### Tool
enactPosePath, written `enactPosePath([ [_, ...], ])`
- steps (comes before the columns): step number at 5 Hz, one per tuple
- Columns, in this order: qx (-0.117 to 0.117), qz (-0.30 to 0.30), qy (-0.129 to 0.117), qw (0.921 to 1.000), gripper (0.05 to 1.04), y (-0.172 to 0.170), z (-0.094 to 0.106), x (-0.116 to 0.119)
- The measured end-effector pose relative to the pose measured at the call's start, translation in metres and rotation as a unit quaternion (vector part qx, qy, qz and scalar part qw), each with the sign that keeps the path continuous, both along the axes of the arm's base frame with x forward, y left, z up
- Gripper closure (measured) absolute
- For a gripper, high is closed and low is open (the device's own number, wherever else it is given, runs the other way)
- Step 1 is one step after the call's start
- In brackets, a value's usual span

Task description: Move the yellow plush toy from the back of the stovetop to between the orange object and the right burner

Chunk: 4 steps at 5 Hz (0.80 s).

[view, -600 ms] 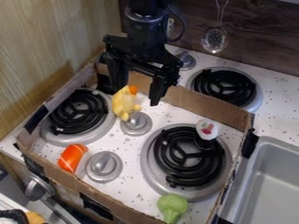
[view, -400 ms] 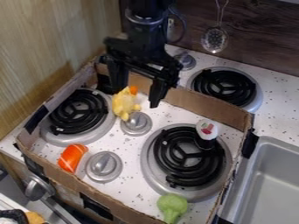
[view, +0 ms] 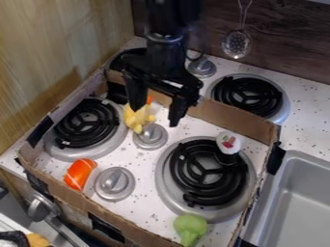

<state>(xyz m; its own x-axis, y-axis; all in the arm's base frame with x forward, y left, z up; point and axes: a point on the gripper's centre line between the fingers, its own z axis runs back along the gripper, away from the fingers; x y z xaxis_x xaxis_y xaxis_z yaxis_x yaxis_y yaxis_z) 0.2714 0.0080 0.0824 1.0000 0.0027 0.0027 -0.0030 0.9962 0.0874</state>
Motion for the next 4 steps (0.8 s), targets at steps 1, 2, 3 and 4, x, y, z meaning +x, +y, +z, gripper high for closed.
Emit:
enactPosePath([
  [1,0.028,0.007,-0.012,0.9995,0.084,0.023,-0.008,0.012],
  [2,0.062,0.031,-0.031,0.9971,0.084,0.046,-0.014,0.026],
  [3,0.069,0.03,-0.069,0.9948,0.084,0.056,-0.018,0.035],
  [4,0.057,0.038,-0.08,0.9944,0.084,0.061,-0.036,0.041],
])
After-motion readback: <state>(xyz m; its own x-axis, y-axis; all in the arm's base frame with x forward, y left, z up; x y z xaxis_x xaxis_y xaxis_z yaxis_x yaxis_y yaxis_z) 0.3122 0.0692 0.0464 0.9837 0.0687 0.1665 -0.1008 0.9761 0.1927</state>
